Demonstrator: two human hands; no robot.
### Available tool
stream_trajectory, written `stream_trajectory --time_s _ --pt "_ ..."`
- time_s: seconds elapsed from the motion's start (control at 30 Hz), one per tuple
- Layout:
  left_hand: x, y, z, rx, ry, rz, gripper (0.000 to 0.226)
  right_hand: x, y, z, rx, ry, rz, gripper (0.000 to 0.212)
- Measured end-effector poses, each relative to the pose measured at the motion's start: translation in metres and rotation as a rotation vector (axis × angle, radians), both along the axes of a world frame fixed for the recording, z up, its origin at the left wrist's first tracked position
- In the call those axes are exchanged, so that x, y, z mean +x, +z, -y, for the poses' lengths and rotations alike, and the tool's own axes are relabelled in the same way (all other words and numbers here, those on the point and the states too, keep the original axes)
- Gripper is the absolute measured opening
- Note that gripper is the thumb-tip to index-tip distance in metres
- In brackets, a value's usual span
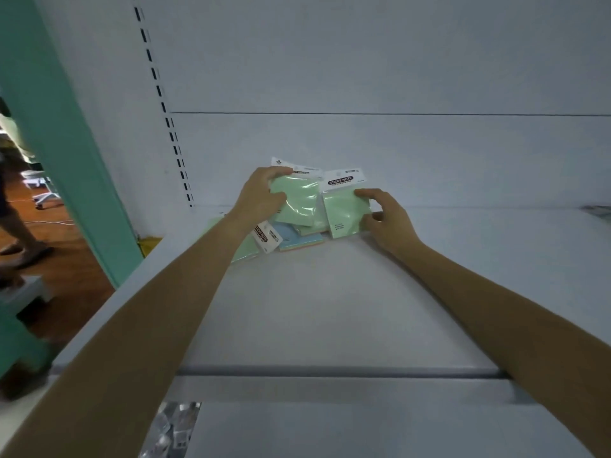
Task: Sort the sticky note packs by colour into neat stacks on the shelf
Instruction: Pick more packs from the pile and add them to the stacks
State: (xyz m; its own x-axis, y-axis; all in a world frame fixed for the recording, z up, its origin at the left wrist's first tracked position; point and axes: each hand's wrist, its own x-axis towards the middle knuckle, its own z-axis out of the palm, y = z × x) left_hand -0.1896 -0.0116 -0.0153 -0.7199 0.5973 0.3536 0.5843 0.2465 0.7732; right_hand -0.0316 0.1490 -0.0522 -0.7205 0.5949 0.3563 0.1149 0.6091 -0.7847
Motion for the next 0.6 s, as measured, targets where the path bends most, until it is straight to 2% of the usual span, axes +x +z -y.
stream_trajectory --time_s 0.1,0.33,0.43,0.6 --pt "0.004 0.0 0.002 0.127 -0.022 -0.029 0.052 0.008 0.008 0.003 0.035 -0.009 -0.04 0.052" --pt "0.049 -0.004 -0.026 0.358 -0.138 0.068 0.048 0.07 0.03 -0.008 0.06 -0.173 -0.134 0.052" --pt "0.086 -0.006 -0.05 0.359 -0.223 0.147 0.041 0.114 0.027 -0.016 0.066 -0.263 -0.15 0.052" --pt "0.147 -0.008 -0.098 0.32 -0.352 0.127 0.043 0.197 0.02 -0.036 0.049 -0.384 -0.164 0.054"
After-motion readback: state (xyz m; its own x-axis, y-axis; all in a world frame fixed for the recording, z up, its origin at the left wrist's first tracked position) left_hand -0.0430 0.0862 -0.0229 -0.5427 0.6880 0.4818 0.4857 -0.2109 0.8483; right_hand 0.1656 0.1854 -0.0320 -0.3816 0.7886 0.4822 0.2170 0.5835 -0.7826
